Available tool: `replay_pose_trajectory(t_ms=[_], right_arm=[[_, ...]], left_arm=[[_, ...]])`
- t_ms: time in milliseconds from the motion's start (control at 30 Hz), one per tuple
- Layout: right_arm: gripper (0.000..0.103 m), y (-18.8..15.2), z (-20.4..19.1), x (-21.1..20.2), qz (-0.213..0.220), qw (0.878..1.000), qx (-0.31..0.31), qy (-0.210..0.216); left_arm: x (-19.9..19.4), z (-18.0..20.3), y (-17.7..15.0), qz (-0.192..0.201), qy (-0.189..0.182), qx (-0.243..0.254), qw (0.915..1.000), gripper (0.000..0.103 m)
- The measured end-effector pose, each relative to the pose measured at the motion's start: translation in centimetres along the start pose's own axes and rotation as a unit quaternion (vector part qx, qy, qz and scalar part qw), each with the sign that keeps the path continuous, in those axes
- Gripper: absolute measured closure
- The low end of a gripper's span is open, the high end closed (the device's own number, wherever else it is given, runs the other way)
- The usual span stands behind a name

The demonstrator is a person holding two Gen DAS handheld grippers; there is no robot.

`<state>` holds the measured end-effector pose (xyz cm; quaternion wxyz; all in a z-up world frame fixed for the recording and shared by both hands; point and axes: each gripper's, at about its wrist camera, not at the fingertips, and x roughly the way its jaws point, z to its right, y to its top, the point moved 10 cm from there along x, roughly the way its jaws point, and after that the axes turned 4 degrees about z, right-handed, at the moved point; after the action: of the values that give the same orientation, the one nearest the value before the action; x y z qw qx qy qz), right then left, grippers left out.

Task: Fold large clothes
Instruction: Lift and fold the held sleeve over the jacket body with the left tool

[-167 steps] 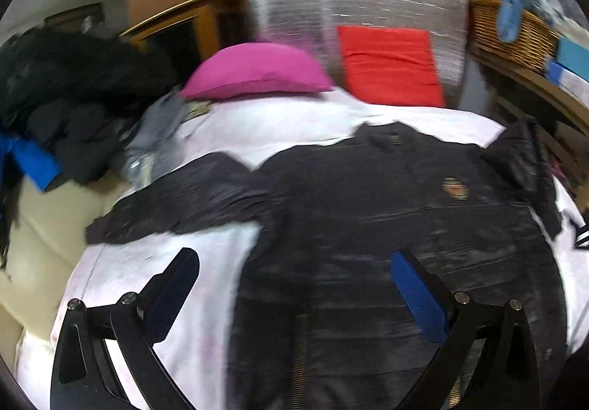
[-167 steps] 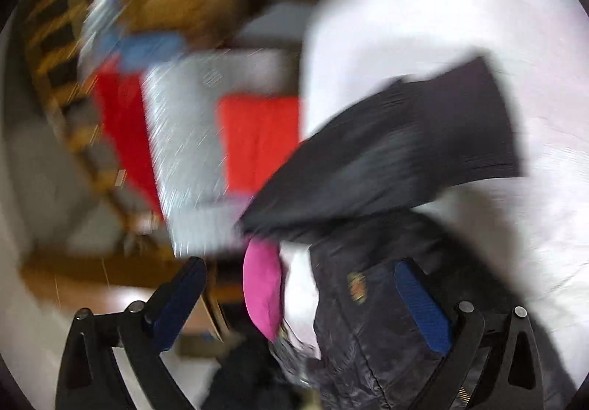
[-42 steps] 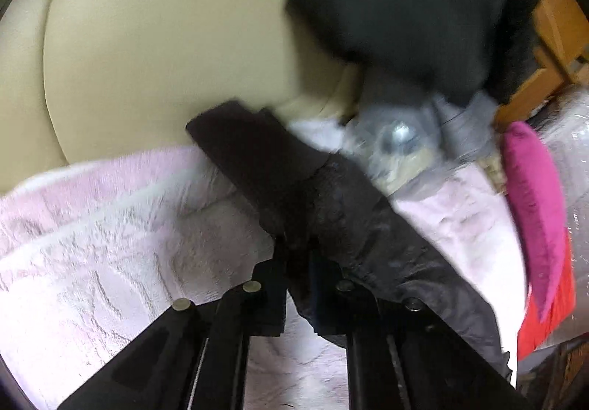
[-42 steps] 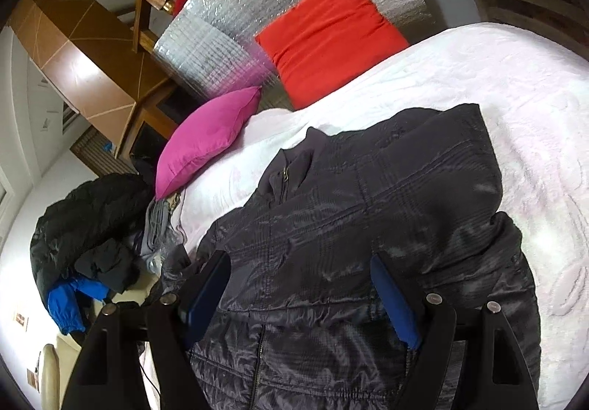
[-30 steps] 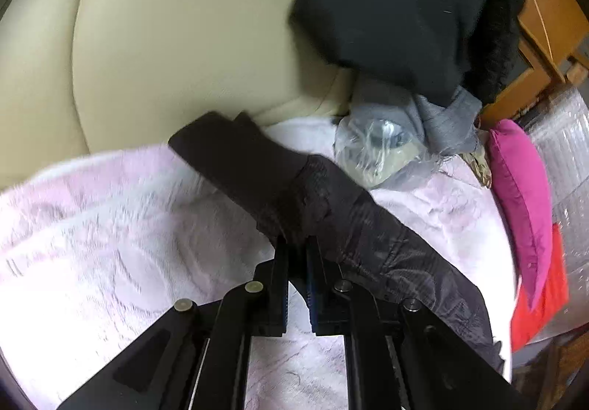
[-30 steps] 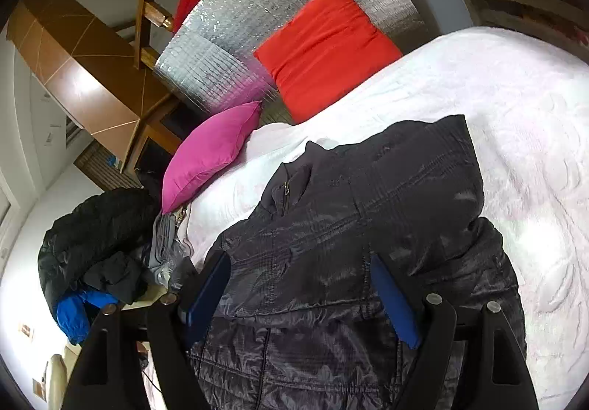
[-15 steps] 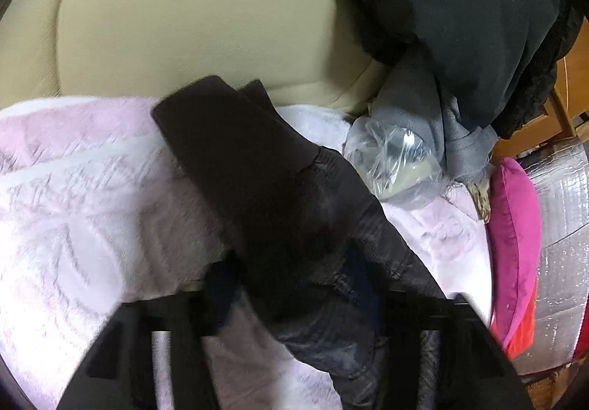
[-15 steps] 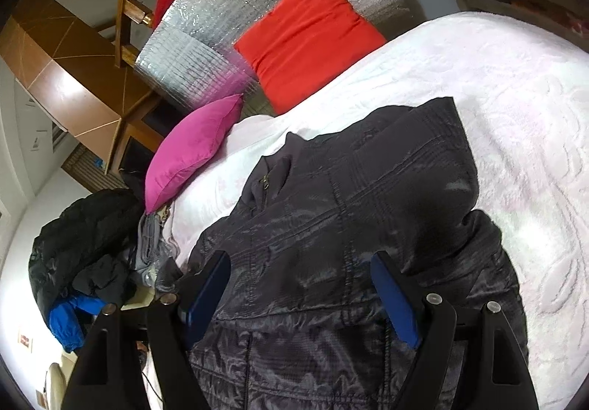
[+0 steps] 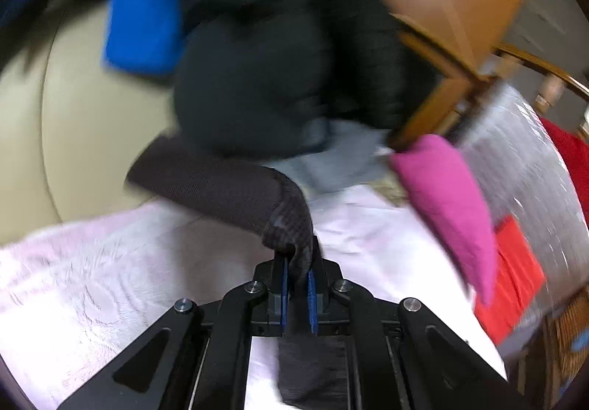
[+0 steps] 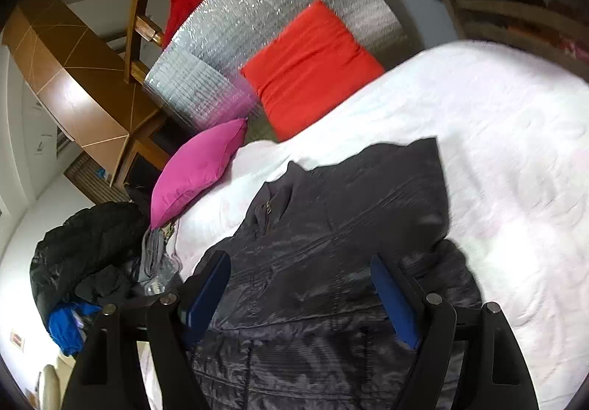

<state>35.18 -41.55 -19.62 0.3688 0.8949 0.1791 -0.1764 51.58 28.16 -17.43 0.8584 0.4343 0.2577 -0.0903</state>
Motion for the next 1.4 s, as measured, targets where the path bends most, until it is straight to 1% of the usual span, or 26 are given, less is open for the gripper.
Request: replay_pose_trajectory(t_ms=[33,67,133,167,200,233,300,367,433,467,500,533,567,600,667,733,833,900,967,1033,1100,1167,1233,1333,1400], right_arm=[[0.022,0.2,0.2,-0.4,0.003,1.0,-0.001,-0.002],[0.022,0.3,0.5,-0.8,0.003,1.0,0.0,-0.003],[0.022,0.5,1.2,-1.4,0.0,1.0,0.003,-0.014],[0.022,0.7,1.7,-1.8,0.0,1.0,0.008,-0.019],[0.022,0.8,2.1,-2.2,0.001,1.0,0.012,-0.018],[0.022,1.1,2.5,-2.5,0.002,1.0,0.017,-0.018],[0.022,1.4,3.3,-3.3,0.006,1.0,0.023,-0.017],[0.022,1.9,4.0,-4.1,0.012,0.999,0.028,-0.016],[0.022,2.4,4.8,-4.8,0.018,0.999,0.041,-0.014],[0.022,2.7,5.3,-5.2,0.021,0.998,0.051,-0.01],[0.022,3.0,5.7,-5.6,0.024,0.998,0.057,-0.008],[0.022,3.3,6.0,-6.0,0.029,0.998,0.063,-0.007],[0.022,3.7,6.3,-6.3,0.033,0.997,0.067,-0.006],[0.022,4.0,6.6,-6.6,0.036,0.997,0.07,-0.004],[0.022,4.3,7.0,-7.0,0.039,0.996,0.077,-0.001],[0.022,4.6,7.4,-7.2,0.039,0.995,0.087,0.001],[0.022,4.9,8.1,-7.3,0.038,0.995,0.097,0.002],[0.022,4.9,8.5,-7.1,0.034,0.994,0.102,0.003],[0.022,4.8,8.6,-6.8,0.028,0.993,0.111,0.007],[0.022,4.8,8.7,-6.5,0.025,0.993,0.116,0.008],[0.022,4.8,8.7,-6.3,0.024,0.993,0.117,0.008],[0.022,4.7,8.6,-6.2,0.023,0.993,0.116,0.009],[0.022,4.6,8.4,-6.0,0.021,0.993,0.112,0.007],[0.022,4.3,8.0,-5.6,0.017,0.994,0.112,0.009],[0.022,4.1,7.6,-5.2,0.012,0.993,0.113,0.016]], left_arm=[[-1.0,1.6,0.2,0.002,-0.012,0.013,0.9998,0.095],[-2.6,4.5,0.4,0.007,-0.031,0.04,0.9987,0.095],[-4.7,8.8,0.2,0.013,-0.056,0.082,0.995,0.095],[-6.4,12.0,-0.3,0.014,-0.077,0.112,0.9906,0.095],[-7.5,14.4,-0.9,0.014,-0.093,0.133,0.9867,0.095],[-9.2,18.0,-2.0,0.012,-0.117,0.163,0.9795,0.095],[-11.4,23.4,-4.4,0.003,-0.155,0.204,0.9667,0.095],[-13.6,28.8,-8.0,-0.015,-0.194,0.245,0.9498,0.095],[-15.1,33.0,-11.9,-0.04,-0.225,0.278,0.9333,0.095],[-15.7,34.6,-13.7,-0.049,-0.237,0.289,0.9263,0.095],[-16.3,36.6,-16.2,-0.062,-0.252,0.305,0.9163,0.095],[-16.7,38.0,-18.1,-0.072,-0.262,0.317,0.9086,0.095],[-17.0,39.8,-20.8,-0.085,-0.272,0.333,0.8989,0.095],[-17.0,40.6,-22.3,-0.095,-0.277,0.339,0.8943,0.095],[-16.7,42.1,-26.5,-0.126,-0.284,0.35,0.8835,0.095],[-16.1,42.8,-30.6,-0.155,-0.282,0.363,0.8743,0.095],[-14.1,42.7,-35.0,-0.186,-0.275,0.371,0.8671,0.096],[-14.1,42.1,-37.6,-0.208,-0.274,0.369,0.8633,0.095],[-13.4,41.6,-40.0,-0.239,-0.277,0.362,0.8577,0.095],[-12.5,40.8,-42.3,-0.27,-0.266,0.365,0.8503,0.093],[-12.2,39.9,-43.4,-0.294,-0.264,0.364,0.8435,0.09],[-12.5,39.3,-43.9,-0.298,-0.276,0.364,0.8383,0.088],[-12.9,39.2,-43.8,-0.294,-0.288,0.366,0.8348,0.087],[-13.6,39.1,-43.3,-0.309,-0.311,0.347,0.8289,0.081],[-14.3,38.5,-43.0,-0.318,-0.327,0.339,0.8226,0.079]])
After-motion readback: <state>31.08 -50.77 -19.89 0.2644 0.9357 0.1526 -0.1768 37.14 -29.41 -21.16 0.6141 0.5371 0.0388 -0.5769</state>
